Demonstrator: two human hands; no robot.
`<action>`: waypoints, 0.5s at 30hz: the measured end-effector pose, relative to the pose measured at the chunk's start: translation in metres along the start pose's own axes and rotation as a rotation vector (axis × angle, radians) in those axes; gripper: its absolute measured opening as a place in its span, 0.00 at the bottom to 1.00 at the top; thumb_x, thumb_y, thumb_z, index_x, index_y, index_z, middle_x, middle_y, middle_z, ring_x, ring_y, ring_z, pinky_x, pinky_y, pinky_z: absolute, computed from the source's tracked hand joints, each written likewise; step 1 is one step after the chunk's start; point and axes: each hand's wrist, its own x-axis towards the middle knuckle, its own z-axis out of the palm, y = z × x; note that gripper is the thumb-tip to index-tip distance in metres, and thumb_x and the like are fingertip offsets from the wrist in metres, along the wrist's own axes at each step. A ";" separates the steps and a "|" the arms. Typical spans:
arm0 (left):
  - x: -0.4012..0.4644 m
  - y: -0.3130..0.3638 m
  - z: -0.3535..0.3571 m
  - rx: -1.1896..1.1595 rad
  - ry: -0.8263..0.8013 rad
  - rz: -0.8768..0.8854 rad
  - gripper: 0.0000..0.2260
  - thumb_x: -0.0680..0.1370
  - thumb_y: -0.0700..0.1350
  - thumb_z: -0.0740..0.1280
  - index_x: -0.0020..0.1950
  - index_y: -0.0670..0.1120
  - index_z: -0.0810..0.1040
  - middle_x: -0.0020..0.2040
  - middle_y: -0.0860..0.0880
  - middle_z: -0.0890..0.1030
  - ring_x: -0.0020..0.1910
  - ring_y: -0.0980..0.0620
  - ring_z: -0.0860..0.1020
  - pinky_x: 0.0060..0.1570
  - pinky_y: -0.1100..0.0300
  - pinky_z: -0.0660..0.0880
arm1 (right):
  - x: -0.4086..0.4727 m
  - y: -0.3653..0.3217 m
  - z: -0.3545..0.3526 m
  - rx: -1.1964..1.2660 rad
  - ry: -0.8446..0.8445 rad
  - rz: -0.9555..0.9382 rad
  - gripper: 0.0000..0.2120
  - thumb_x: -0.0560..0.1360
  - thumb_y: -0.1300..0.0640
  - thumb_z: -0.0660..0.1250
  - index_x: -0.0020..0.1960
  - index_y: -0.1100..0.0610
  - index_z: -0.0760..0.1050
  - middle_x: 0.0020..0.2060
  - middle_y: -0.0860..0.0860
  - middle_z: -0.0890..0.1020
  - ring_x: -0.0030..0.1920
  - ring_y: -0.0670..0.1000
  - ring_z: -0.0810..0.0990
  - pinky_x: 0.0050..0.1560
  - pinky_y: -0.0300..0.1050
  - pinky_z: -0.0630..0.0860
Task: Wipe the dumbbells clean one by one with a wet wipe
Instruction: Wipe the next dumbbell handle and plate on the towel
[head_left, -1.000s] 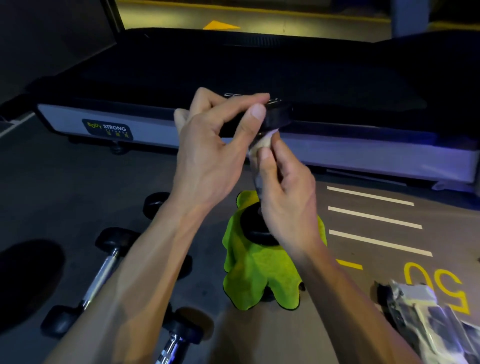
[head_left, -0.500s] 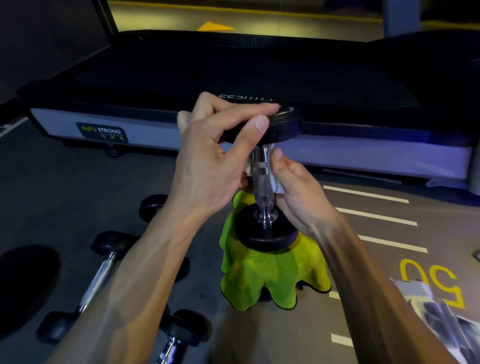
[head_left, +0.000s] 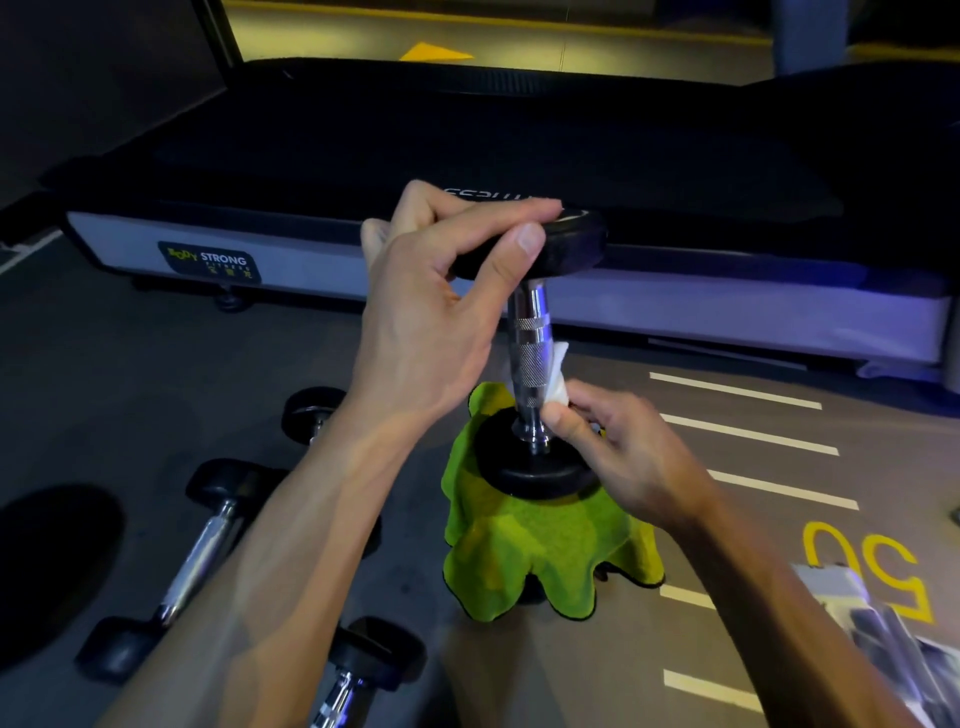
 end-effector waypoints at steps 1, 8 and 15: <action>0.000 0.001 0.001 -0.008 -0.004 0.001 0.08 0.83 0.57 0.67 0.61 0.67 0.81 0.49 0.61 0.72 0.57 0.54 0.71 0.64 0.53 0.70 | -0.001 -0.002 -0.003 -0.031 -0.015 0.001 0.17 0.83 0.42 0.60 0.53 0.52 0.81 0.44 0.44 0.86 0.47 0.44 0.83 0.50 0.47 0.77; -0.001 0.007 0.003 0.027 -0.001 0.005 0.09 0.84 0.56 0.67 0.62 0.65 0.83 0.48 0.61 0.72 0.56 0.54 0.70 0.59 0.67 0.62 | 0.018 -0.062 -0.016 -0.145 0.295 -0.091 0.14 0.85 0.45 0.61 0.50 0.54 0.77 0.38 0.51 0.82 0.42 0.58 0.78 0.44 0.56 0.70; -0.003 0.003 0.002 0.004 0.003 -0.032 0.10 0.84 0.56 0.66 0.64 0.65 0.82 0.53 0.60 0.75 0.59 0.54 0.72 0.64 0.62 0.65 | 0.011 -0.033 0.002 -0.009 0.143 0.000 0.13 0.84 0.41 0.60 0.56 0.48 0.77 0.44 0.43 0.86 0.48 0.49 0.84 0.51 0.54 0.77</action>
